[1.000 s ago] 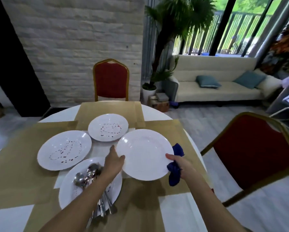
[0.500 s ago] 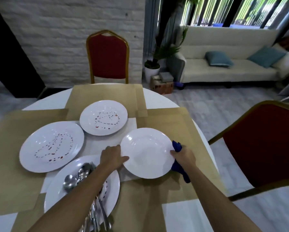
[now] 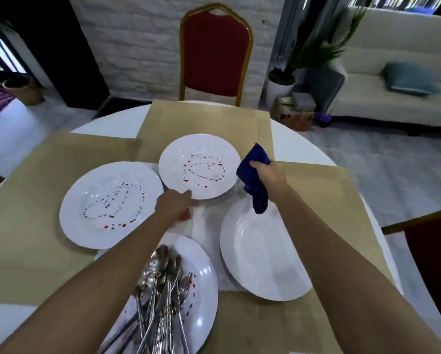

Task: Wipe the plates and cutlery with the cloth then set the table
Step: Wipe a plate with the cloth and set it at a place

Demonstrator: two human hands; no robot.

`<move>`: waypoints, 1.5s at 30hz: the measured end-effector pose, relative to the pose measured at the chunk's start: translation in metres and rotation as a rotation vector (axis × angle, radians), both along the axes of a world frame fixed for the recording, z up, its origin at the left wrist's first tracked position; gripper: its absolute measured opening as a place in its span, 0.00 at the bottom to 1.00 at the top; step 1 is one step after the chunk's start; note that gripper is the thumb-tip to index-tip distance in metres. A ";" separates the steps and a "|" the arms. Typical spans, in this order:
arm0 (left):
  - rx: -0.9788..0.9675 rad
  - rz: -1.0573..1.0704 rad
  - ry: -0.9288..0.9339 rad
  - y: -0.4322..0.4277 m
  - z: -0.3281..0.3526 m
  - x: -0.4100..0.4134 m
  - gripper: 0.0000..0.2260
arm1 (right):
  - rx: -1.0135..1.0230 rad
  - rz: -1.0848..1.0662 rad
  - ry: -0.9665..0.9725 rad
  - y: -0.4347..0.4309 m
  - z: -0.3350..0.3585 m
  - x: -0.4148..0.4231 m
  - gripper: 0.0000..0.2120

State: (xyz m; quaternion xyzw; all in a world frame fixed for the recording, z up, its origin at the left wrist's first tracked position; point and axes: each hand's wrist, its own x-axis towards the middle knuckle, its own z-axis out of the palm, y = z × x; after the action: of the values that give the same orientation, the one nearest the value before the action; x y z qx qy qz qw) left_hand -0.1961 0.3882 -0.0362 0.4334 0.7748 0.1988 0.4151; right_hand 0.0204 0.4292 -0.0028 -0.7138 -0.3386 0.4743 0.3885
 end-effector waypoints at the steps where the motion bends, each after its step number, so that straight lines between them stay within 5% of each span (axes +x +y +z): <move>1: -0.006 0.070 -0.127 0.001 -0.003 0.003 0.18 | -0.012 0.026 0.015 0.009 -0.005 -0.010 0.09; 11: 0.376 0.294 -0.386 -0.002 -0.024 0.024 0.22 | -0.091 -0.056 0.078 0.024 -0.029 -0.034 0.10; 19: 0.535 0.324 -0.816 -0.013 0.058 0.029 0.16 | -0.086 0.039 0.390 -0.031 0.045 0.000 0.13; 22: 0.492 0.311 -1.017 -0.033 0.089 0.021 0.18 | -0.005 0.166 0.104 -0.057 0.084 0.016 0.08; 25: 0.423 0.234 -1.049 -0.064 0.114 0.014 0.15 | 0.253 0.060 -0.379 -0.072 0.126 0.028 0.05; 27: 0.351 0.171 -1.064 -0.092 0.129 0.013 0.17 | 0.396 0.069 -0.537 -0.090 0.156 0.016 0.07; 29: 0.300 0.095 -1.084 -0.121 0.139 0.016 0.20 | 0.411 0.261 -0.645 -0.111 0.173 -0.008 0.06; 33: 0.323 -0.077 -1.082 -0.171 0.157 0.015 0.21 | 0.443 0.626 -0.657 -0.180 0.162 -0.059 0.24; 38: 0.483 0.000 -1.057 -0.202 0.183 -0.025 0.18 | 0.612 1.112 -0.924 -0.247 0.137 -0.052 0.23; 42: 0.471 -0.018 -1.071 -0.236 0.188 -0.021 0.16 | 0.498 0.825 -1.275 -0.230 0.146 -0.042 0.26; 45: 0.446 -0.083 -1.032 -0.249 0.194 -0.007 0.15 | 0.594 0.758 -1.088 -0.239 0.154 -0.071 0.26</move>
State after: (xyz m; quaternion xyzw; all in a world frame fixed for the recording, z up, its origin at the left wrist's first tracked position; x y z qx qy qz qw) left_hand -0.2031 0.1391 0.1575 0.3874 0.3929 0.5275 0.6459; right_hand -0.0510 0.1902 0.1511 -0.5467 -0.8225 0.0422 0.1515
